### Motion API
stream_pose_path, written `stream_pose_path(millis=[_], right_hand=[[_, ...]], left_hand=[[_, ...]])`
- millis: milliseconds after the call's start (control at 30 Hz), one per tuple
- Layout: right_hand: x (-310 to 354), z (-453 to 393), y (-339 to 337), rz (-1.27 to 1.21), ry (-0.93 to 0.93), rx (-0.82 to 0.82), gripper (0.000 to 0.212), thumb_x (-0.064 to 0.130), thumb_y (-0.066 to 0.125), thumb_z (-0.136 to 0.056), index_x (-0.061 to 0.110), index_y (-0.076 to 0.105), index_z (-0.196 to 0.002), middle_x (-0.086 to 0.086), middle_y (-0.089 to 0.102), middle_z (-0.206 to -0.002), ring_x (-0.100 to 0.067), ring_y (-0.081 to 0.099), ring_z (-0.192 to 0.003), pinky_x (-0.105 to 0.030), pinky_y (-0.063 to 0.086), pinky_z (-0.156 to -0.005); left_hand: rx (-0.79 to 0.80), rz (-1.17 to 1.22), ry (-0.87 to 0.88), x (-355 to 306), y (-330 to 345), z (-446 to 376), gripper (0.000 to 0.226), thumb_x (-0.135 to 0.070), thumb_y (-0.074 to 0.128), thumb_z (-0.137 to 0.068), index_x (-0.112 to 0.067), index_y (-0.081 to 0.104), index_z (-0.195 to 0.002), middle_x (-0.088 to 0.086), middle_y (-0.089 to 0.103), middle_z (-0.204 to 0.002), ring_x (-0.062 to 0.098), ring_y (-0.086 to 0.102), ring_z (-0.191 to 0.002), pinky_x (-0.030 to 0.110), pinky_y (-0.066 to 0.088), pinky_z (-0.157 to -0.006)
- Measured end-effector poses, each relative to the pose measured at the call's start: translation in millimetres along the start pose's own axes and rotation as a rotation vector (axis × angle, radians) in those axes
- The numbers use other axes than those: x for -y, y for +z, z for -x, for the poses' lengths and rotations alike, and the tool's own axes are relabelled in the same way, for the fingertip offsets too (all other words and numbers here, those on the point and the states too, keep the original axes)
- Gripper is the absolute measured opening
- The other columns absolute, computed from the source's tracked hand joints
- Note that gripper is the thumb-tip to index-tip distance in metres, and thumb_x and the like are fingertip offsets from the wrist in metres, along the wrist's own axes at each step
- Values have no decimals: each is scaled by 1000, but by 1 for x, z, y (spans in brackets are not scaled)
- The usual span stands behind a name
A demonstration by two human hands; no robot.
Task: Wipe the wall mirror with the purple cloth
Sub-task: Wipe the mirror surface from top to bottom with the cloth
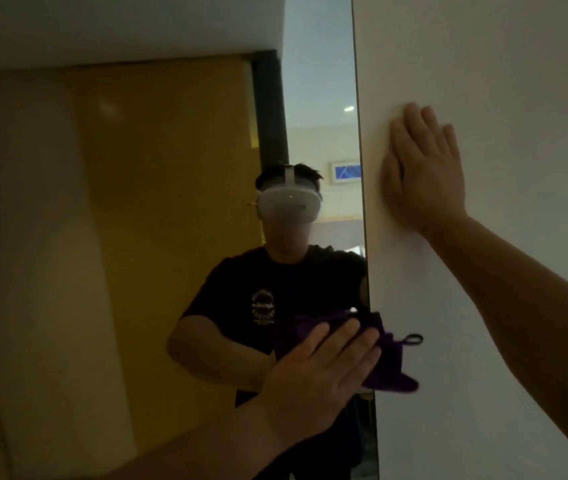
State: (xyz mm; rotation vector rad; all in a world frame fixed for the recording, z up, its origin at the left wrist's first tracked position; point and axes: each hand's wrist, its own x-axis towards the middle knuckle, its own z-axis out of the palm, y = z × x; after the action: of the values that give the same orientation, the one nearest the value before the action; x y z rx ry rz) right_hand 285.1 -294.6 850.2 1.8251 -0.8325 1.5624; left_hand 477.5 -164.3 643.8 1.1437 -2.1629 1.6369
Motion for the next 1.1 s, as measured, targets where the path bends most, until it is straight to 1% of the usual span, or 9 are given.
stream_pose_path(millis=[67, 233, 400, 500, 633, 733, 800, 933, 1100], right_hand=[[1, 8, -2, -1, 5, 30, 55, 33, 29, -104, 3, 35, -150, -19, 26, -161, -37, 19, -150, -51, 10, -121], [7, 20, -23, -59, 41, 124, 62, 39, 23, -101, 4, 36, -150, -18, 28, -160, -35, 20, -150, -50, 13, -121], [29, 52, -38, -90, 122, 107, 55, 33, 28, -104, 3, 37, -149, -17, 29, -160, -31, 20, -150, -46, 12, -121], [68, 71, -46, -121, 132, 108, 56, 35, 26, -104, 2, 38, -149, -19, 29, -159, -33, 21, -150, -52, 15, -122], [148, 102, -51, -147, 38, 119, 60, 39, 26, -103, 3, 40, -149, -21, 30, -158, -36, 21, -149, -54, 14, -121], [210, 129, -32, -90, -37, 140, 54, 39, 31, -106, 10, 38, -151, -15, 29, -160, -29, 17, -152, -41, 2, -125], [245, 148, -16, -80, -91, 168, 53, 40, 30, -107, 14, 36, -153, -10, 28, -162, -26, 14, -153, -38, -1, -125], [287, 175, 9, -17, -155, 255, 54, 37, 33, -108, 15, 28, -156, -6, 18, -165, -24, 6, -154, -44, 2, -125], [312, 185, 42, -29, -251, 228, 52, 33, 37, -107, 5, 36, -151, -15, 24, -162, -31, 13, -153, -54, 10, -124]], left_hand=[[16, 47, 14, -11, 5, 13, 50, -30, 42, -103, -21, 37, -151, 3, 31, -159, 27, 21, -149, 43, 21, -119], [-98, 120, 30, 9, -10, 6, 35, -23, 42, -106, -21, 54, -139, 1, 50, -147, 24, 43, -136, 38, 39, -107], [-288, 152, -109, 54, -41, 8, 29, -12, 51, -103, -14, 64, -129, 6, 60, -137, 27, 59, -121, 40, 50, -92], [-359, 129, -161, 89, -65, 27, 28, -6, 54, -101, -10, 65, -127, 9, 61, -135, 29, 59, -120, 42, 50, -91], [-379, 103, -189, 128, -86, 84, 29, -4, 56, -101, -8, 64, -128, 11, 60, -136, 30, 59, -121, 44, 50, -92], [-382, 71, -224, 154, -97, 139, 29, -2, 59, -99, -8, 64, -127, 12, 61, -135, 31, 60, -119, 43, 50, -91], [-371, 50, -228, 171, -100, 175, 30, -3, 64, -97, -7, 64, -126, 12, 61, -134, 31, 60, -118, 43, 50, -90], [-353, -15, -281, 210, -100, 221, 36, -10, 74, -91, -8, 63, -126, 11, 61, -134, 30, 60, -117, 44, 51, -86], [-429, -122, -268, 260, -80, 244, 37, -19, 71, -94, -10, 60, -129, 10, 58, -137, 29, 56, -120, 46, 51, -87]])
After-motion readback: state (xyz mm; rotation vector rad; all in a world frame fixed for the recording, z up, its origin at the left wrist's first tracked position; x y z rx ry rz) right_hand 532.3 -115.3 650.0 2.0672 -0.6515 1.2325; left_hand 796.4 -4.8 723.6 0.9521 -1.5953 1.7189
